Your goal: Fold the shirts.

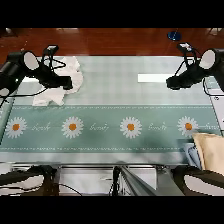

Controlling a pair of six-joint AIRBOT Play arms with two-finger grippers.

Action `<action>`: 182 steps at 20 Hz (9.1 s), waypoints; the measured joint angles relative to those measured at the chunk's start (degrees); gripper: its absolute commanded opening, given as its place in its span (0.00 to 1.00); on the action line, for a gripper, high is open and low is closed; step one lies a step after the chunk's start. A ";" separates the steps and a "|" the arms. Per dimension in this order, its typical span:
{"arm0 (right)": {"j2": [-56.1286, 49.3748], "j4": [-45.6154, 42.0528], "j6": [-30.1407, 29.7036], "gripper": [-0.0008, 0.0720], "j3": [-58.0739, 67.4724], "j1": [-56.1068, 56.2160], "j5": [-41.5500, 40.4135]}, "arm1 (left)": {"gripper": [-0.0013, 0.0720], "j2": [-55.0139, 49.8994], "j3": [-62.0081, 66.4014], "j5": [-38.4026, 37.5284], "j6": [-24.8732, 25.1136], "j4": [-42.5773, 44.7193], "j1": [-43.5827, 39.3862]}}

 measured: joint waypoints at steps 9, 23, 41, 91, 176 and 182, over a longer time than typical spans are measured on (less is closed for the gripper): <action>0.00 -0.13 0.00 0.42 0.00 0.00 -3.19 | 0.99 -0.46 0.00 2.47 -0.07 0.00 0.00; 0.00 -2.49 -0.26 0.42 0.00 -0.04 -10.32 | 0.99 -5.46 0.13 35.32 5.97 10.34 1.38; 0.00 -2.03 -0.24 0.42 0.00 -0.04 -9.75 | 0.06 -13.86 2.60 26.40 6.49 13.77 4.94; 0.02 -16.96 -0.02 0.42 -0.68 -1.14 9.60 | 0.87 -2.36 23.12 -20.92 6.25 -0.09 -3.69; 42.10 46.73 -8.94 0.04 10.54 -23.04 2.93 | 0.05 43.95 14.38 -14.67 25.51 -29.20 2.40; 40.44 38.42 -2.08 0.04 12.98 -23.02 19.65 | 0.05 49.53 9.29 -23.76 16.28 -26.34 2.43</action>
